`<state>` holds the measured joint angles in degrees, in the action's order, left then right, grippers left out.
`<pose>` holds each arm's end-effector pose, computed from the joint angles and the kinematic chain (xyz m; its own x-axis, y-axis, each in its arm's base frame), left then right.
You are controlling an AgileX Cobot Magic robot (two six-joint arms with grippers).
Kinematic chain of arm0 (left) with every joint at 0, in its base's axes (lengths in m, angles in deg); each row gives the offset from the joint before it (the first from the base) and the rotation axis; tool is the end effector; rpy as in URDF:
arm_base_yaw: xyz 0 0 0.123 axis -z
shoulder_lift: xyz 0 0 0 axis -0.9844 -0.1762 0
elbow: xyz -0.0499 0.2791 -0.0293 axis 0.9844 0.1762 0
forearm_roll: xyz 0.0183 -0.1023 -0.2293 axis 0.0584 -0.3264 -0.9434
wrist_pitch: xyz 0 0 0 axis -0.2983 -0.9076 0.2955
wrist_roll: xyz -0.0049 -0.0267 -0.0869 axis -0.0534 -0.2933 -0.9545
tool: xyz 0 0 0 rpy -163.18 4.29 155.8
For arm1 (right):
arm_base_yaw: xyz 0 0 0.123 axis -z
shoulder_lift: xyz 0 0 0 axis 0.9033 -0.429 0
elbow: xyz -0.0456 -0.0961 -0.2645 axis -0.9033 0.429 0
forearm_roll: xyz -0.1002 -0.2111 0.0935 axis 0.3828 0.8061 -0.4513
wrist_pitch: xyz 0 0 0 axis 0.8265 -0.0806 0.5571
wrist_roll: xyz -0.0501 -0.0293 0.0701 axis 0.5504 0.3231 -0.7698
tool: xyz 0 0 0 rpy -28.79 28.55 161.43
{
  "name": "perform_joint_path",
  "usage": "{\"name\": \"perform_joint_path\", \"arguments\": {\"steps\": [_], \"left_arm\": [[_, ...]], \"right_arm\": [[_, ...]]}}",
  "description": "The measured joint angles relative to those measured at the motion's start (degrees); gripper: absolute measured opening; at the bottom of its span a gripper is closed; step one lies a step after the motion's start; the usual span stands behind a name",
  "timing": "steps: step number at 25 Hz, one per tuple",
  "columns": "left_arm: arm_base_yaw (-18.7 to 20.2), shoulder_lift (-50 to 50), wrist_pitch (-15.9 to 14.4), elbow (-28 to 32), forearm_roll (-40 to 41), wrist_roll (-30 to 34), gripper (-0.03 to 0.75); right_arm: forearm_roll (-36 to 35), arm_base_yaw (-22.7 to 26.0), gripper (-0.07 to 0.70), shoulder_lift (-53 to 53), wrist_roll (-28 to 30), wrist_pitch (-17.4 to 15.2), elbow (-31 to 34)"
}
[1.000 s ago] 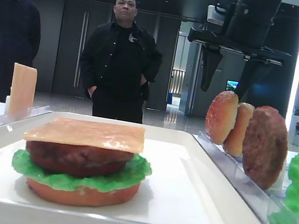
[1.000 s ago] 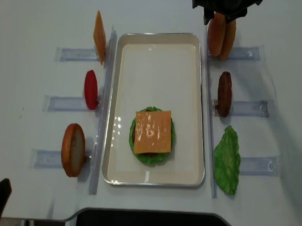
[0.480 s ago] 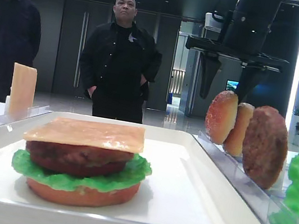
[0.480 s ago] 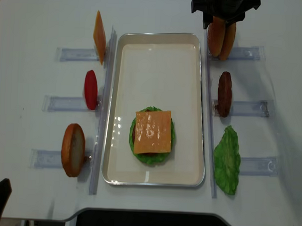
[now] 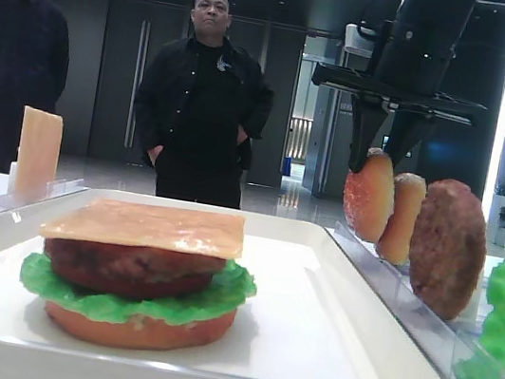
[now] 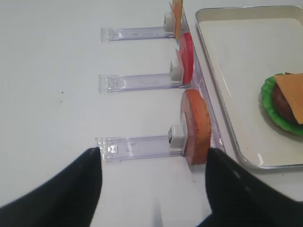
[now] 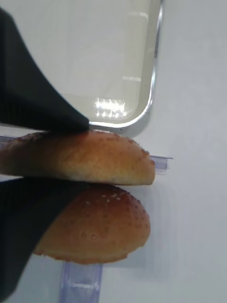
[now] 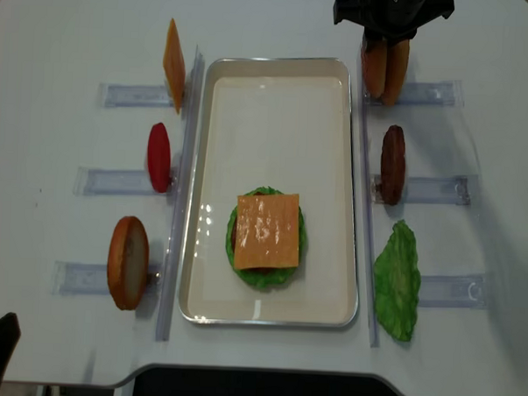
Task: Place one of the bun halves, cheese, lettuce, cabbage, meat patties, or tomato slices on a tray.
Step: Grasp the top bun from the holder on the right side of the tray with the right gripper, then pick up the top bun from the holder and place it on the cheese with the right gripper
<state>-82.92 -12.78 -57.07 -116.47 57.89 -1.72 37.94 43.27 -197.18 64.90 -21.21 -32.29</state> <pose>-0.0063 -0.0076 0.2661 -0.5073 0.0250 -0.8614 0.0423 0.9991 0.0041 0.4317 0.1694 0.2305 -0.9245 -0.1162 -0.3629 -0.1606 0.9825 0.0946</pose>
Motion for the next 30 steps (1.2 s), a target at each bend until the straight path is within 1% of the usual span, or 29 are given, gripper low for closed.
{"name": "perform_joint_path", "arguments": {"steps": [7,14,19,26,30], "left_arm": [[0.0,0.0,0.0,0.0,0.0,0.0,0.517],[0.0,0.0,0.0,0.0,0.0,0.0,0.517],[0.0,0.0,0.0,0.0,0.0,0.0,0.517],[0.0,0.0,0.0,0.0,0.0,0.0,0.517],[0.0,0.0,0.0,0.0,0.0,0.0,0.517]], "right_arm": [[-0.1,0.0,0.202,0.0,0.0,-0.2,0.0],[-2.2,0.1,0.196,0.1,0.0,-1.3,-0.1],[-3.5,0.1,0.192,1.3,0.0,-2.8,-0.1],[-4.5,0.1,0.192,3.6,-0.1,-3.4,-0.1],[-5.6,0.1,0.191,5.3,-0.1,-5.5,-0.6]]}}
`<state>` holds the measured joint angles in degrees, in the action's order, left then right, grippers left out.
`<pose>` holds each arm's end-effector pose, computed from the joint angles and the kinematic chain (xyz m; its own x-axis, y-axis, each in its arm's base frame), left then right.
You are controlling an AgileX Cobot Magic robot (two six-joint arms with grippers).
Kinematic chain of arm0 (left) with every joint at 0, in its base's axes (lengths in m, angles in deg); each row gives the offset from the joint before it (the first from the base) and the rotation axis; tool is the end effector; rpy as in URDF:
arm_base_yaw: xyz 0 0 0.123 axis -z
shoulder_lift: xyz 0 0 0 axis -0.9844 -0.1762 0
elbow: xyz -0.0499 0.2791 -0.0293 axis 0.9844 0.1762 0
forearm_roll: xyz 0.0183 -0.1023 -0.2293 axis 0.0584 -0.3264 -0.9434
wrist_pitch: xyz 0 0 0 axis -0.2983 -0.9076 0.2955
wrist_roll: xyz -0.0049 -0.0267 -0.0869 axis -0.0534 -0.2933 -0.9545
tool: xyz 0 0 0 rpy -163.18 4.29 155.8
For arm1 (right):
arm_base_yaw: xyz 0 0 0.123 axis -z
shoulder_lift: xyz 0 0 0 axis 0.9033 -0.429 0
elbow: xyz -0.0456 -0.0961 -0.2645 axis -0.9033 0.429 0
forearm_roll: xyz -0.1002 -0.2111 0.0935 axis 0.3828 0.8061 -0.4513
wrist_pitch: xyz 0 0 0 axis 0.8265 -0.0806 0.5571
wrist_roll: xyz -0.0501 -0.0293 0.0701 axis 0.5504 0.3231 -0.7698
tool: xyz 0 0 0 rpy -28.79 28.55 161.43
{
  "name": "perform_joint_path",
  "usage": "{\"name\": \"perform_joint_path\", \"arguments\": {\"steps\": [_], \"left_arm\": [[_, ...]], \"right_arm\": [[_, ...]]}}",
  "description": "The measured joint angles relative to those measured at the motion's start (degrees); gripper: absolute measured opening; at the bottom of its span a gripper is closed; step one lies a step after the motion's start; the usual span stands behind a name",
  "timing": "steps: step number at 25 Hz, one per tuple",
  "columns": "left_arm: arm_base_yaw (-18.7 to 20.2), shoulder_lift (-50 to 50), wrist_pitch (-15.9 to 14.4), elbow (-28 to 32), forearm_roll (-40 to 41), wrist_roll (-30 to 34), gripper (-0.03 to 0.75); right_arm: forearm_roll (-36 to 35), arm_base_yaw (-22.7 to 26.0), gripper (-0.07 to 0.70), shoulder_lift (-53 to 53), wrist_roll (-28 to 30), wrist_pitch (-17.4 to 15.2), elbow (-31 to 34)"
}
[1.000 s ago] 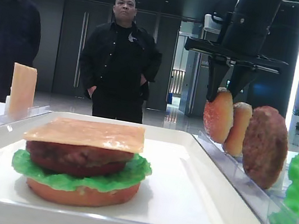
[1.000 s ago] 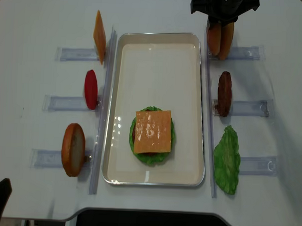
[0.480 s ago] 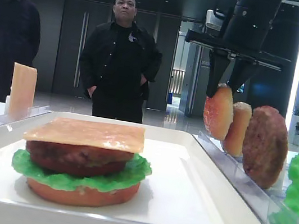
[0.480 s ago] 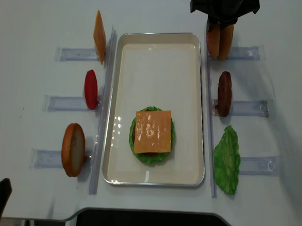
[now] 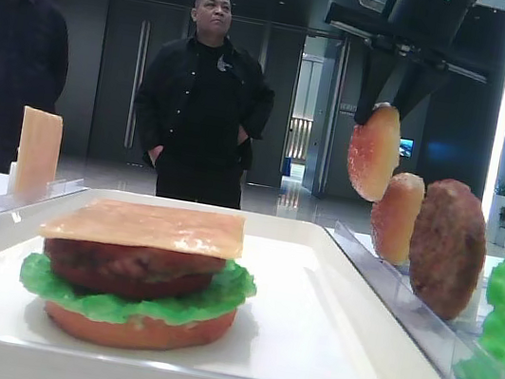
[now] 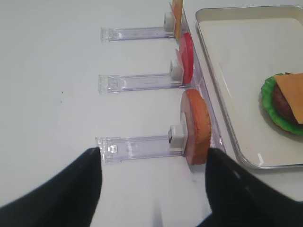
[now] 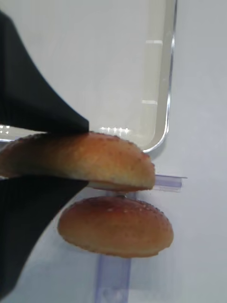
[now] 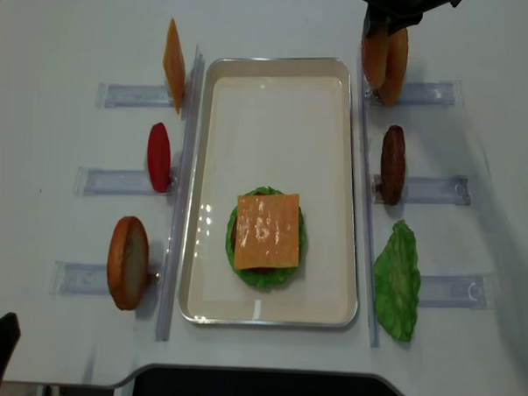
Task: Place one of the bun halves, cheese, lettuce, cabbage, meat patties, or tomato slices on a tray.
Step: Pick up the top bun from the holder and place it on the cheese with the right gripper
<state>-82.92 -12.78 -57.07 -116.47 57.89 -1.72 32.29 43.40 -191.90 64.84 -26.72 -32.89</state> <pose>-0.0063 -0.0076 0.2661 -0.5073 0.0250 -0.8614 0.0423 0.9991 0.0041 0.4116 0.1690 0.2726 -0.9362 -0.0713 -0.3441 -0.1442 0.9709 0.1912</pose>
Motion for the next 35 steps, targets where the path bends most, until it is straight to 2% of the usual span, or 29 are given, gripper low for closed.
{"name": "perform_joint_path", "arguments": {"steps": [11,16,20,25,30,35], "left_arm": [[0.0,0.0,0.0,0.0,0.0,0.0,0.517],[0.0,0.0,0.0,0.0,0.0,0.0,0.517],[0.0,0.0,0.0,0.0,0.0,0.0,0.517],[0.0,0.0,0.0,0.0,0.0,0.0,0.517],[0.0,0.0,0.0,0.0,0.0,0.0,0.517],[0.0,0.0,0.0,0.0,0.0,0.0,0.517]], "right_arm": [[-5.2,0.0,0.191,6.0,1.8,-5.7,-0.3],[-6.6,0.0,0.191,10.7,3.5,-6.1,1.7],[-11.8,0.0,0.191,14.9,6.6,-4.5,6.0],[-17.5,-0.1,0.190,19.4,10.8,-0.9,12.3],[-23.6,-0.2,0.190,23.7,15.3,3.3,21.8],[-33.8,-0.5,0.190,26.9,22.5,7.4,31.5]]}}
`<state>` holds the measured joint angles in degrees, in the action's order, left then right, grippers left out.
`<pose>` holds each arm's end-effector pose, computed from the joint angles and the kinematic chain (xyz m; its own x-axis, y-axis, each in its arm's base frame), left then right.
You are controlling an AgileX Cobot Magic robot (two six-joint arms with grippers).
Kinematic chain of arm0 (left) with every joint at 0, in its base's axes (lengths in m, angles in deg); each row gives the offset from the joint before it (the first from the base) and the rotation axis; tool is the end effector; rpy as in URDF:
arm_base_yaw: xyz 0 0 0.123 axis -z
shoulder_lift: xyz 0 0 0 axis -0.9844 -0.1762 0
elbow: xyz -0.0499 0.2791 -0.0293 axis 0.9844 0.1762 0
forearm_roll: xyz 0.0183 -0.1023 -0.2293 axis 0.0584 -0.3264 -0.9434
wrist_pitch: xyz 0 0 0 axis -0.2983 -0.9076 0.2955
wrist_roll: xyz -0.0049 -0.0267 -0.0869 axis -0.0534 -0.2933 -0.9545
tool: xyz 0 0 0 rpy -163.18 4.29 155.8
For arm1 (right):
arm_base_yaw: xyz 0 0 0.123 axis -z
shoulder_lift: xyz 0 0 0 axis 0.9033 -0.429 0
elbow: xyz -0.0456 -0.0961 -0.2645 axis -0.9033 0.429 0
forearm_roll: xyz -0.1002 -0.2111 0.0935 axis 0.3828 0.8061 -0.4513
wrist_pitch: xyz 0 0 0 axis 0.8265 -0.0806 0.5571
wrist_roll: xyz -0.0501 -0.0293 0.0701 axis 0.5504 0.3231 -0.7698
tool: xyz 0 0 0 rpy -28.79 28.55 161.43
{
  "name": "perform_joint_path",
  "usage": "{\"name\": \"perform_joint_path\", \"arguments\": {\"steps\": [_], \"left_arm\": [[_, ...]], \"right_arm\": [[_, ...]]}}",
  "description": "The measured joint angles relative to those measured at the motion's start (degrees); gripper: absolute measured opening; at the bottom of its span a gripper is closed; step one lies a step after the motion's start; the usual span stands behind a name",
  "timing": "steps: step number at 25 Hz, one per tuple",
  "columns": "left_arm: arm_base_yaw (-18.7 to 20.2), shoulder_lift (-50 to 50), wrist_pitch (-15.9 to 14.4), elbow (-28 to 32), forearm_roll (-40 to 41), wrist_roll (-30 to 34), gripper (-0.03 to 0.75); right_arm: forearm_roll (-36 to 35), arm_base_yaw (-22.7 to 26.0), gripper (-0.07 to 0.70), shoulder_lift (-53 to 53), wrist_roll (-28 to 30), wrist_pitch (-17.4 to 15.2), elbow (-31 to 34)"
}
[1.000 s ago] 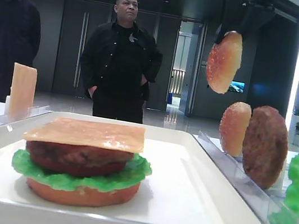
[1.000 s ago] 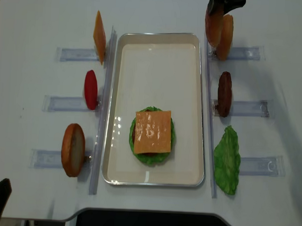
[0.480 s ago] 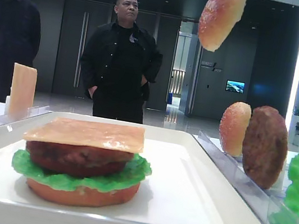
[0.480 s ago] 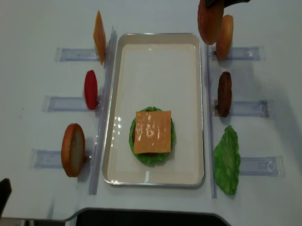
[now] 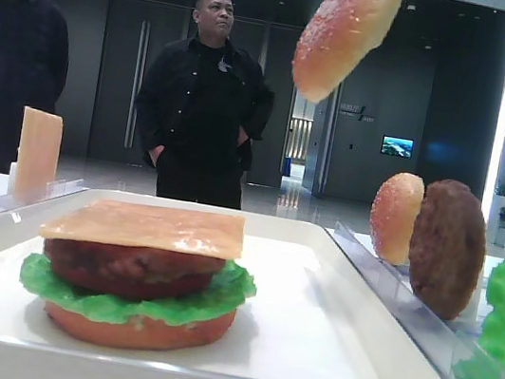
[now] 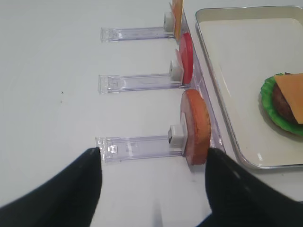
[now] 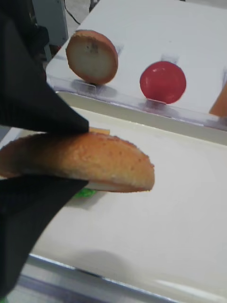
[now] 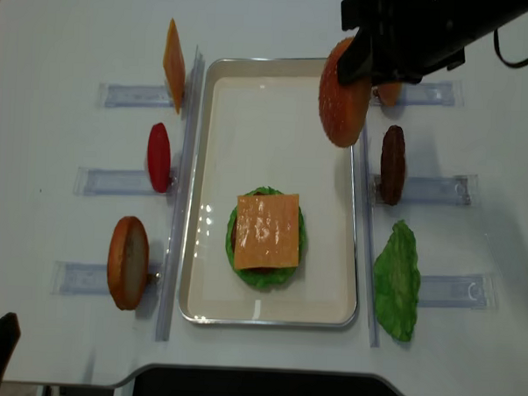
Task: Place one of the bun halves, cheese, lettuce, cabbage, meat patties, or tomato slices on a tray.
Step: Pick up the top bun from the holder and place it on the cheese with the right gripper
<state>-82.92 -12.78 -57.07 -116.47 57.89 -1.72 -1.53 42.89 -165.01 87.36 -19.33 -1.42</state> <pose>-0.0063 -0.0076 0.2661 -0.5073 0.0250 -0.8614 0.0423 0.9991 0.0041 0.2859 0.1651 0.3171 -0.9137 -0.1033 -0.3931 -0.3324 0.7464 0.5765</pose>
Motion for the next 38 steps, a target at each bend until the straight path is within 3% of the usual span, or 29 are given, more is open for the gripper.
{"name": "perform_joint_path", "arguments": {"steps": [11,20,27,38], "left_arm": [[0.0,0.0,0.0,0.0,0.0,0.0,0.517],[0.0,0.0,0.0,0.0,0.0,0.0,0.517],[0.0,0.0,0.0,0.0,0.0,0.0,0.517],[0.0,0.0,0.0,0.0,0.0,0.0,0.517]], "right_arm": [[-21.0,-4.2,0.187,0.5,16.6,5.0,12.4],[-29.5,-9.9,0.185,-1.1,23.5,11.7,15.1],[-35.6,-11.5,0.185,-5.1,28.8,12.1,15.1],[-37.6,-11.9,0.185,-6.3,32.2,12.7,15.7]]}}
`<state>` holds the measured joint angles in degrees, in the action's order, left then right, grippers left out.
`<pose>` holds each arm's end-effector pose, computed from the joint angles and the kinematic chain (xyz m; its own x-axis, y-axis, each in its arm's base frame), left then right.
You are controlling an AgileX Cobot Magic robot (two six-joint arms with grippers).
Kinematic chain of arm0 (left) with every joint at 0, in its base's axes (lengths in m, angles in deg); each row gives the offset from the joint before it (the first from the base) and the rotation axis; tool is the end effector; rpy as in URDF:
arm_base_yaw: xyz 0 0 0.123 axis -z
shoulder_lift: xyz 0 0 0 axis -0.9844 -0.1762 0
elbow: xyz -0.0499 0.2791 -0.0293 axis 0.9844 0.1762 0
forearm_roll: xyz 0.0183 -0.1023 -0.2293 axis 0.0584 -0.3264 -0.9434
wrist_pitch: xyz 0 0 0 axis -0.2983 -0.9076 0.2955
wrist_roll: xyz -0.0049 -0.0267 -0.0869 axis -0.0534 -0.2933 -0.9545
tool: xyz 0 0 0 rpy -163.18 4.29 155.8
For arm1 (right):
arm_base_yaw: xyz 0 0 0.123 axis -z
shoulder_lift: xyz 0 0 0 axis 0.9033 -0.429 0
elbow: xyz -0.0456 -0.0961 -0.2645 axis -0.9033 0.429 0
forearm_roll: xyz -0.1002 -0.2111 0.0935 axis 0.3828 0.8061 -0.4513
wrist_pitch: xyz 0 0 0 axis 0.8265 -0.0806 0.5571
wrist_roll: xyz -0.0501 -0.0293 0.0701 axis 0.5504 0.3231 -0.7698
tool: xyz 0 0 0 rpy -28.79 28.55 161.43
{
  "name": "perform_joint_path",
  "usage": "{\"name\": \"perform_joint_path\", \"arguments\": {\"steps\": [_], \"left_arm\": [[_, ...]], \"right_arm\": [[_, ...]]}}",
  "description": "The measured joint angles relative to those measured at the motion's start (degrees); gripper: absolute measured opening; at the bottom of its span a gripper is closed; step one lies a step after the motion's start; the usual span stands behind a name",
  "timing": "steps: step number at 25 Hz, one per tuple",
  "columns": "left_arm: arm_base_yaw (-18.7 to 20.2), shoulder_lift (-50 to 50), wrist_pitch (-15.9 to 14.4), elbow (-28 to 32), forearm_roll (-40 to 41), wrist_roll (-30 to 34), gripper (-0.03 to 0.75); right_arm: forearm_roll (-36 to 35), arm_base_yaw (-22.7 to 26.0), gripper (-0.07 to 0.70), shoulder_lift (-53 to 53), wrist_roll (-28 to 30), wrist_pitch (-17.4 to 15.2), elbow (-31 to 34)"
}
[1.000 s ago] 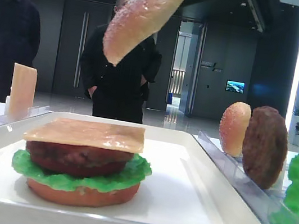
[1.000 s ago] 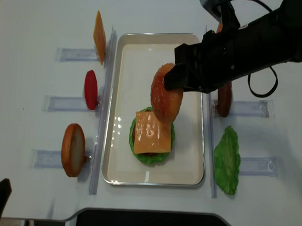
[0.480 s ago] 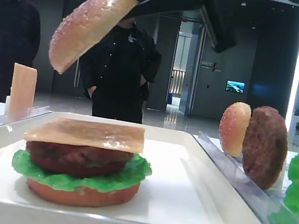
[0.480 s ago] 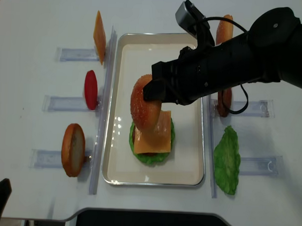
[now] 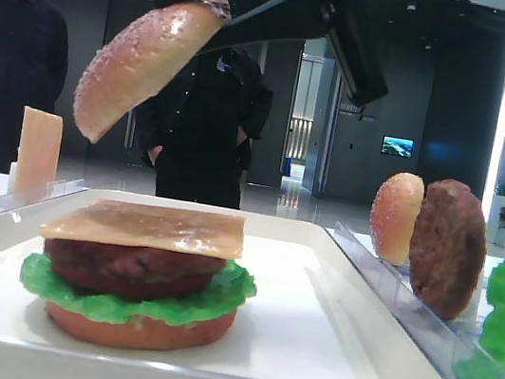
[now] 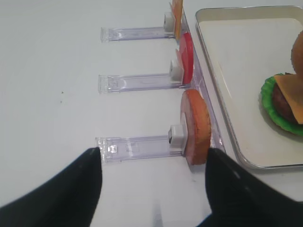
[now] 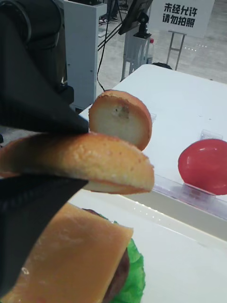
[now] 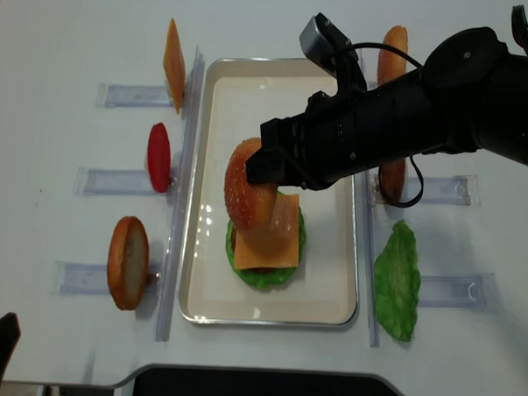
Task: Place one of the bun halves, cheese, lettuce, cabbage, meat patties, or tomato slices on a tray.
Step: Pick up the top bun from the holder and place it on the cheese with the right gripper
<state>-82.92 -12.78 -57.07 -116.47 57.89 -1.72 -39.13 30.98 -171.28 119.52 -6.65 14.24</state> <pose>-0.0063 -0.0076 0.2661 -0.5073 0.0250 -0.8614 0.0423 0.9991 0.0041 0.2496 0.2370 0.2378 -0.9144 -0.1248 -0.3850 -0.3915 0.5136 0.7635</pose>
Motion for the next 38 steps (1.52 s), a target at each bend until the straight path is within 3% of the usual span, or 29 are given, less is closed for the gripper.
{"name": "perform_joint_path", "arguments": {"steps": [38], "left_arm": [[0.0,0.0,0.0,0.0,0.0,0.0,0.517]], "right_arm": [[-2.1,0.0,0.183,-4.8,3.2,-0.1,1.2]]}}
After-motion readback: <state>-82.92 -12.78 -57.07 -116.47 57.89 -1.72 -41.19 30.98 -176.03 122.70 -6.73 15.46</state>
